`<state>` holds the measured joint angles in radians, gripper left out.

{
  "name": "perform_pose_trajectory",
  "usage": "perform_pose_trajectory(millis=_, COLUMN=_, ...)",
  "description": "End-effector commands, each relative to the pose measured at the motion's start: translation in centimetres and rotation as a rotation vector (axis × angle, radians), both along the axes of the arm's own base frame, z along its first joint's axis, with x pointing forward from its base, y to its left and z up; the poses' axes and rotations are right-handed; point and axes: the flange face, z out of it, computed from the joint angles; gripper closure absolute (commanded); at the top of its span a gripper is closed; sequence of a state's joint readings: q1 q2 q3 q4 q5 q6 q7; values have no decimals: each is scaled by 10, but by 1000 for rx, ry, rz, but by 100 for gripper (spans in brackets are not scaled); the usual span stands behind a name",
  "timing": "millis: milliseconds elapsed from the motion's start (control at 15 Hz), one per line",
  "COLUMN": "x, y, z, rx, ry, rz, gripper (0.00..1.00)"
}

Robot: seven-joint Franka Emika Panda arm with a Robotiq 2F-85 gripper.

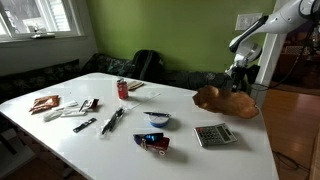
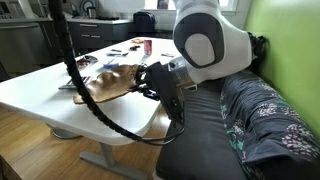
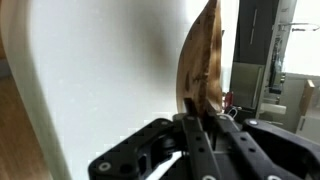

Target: Move the wooden tray to the left

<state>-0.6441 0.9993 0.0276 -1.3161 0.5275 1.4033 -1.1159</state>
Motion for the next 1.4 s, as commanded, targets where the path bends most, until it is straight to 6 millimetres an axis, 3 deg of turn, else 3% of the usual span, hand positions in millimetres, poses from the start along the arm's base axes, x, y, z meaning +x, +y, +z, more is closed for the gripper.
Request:
perform_pose_trajectory(millis=0, x=-10, y=-14, z=28, rx=156, ry=-61, rz=-15, gripper=97)
perform_pose_trajectory(millis=133, x=-11, y=-21, z=44, rx=217, ry=-49, rz=-74, gripper=96)
perform_pose_trajectory(millis=200, x=-8, y=-15, z=26, rx=136, ry=-40, rz=-26, gripper=97)
perform_pose_trajectory(millis=267, x=-9, y=-19, z=30, rx=139, ry=-45, rz=-34, gripper=90)
perform_pose_trajectory(millis=400, x=-9, y=-20, z=28, rx=133, ry=-41, rz=-34, gripper=90)
perform_pose_trajectory(millis=467, x=-9, y=-18, z=27, rx=134, ry=-39, rz=-31, gripper=97)
perform_pose_trajectory(millis=533, x=-3, y=-13, z=30, rx=165, ry=-24, rz=-71, gripper=97)
perform_pose_trajectory(millis=800, x=36, y=6, z=48, rx=234, ry=72, rz=-287, gripper=97)
perform_pose_trajectory(millis=933, x=65, y=24, z=59, rx=239, ry=125, rz=-392, gripper=97)
perform_pose_trajectory(millis=1133, x=108, y=67, z=60, rx=197, ry=172, rz=-557, gripper=97)
perform_pose_trajectory(millis=1267, x=127, y=99, z=59, rx=160, ry=165, rz=-558, gripper=97)
perform_pose_trajectory(millis=1333, x=117, y=77, z=57, rx=156, ry=149, rz=-541, gripper=90)
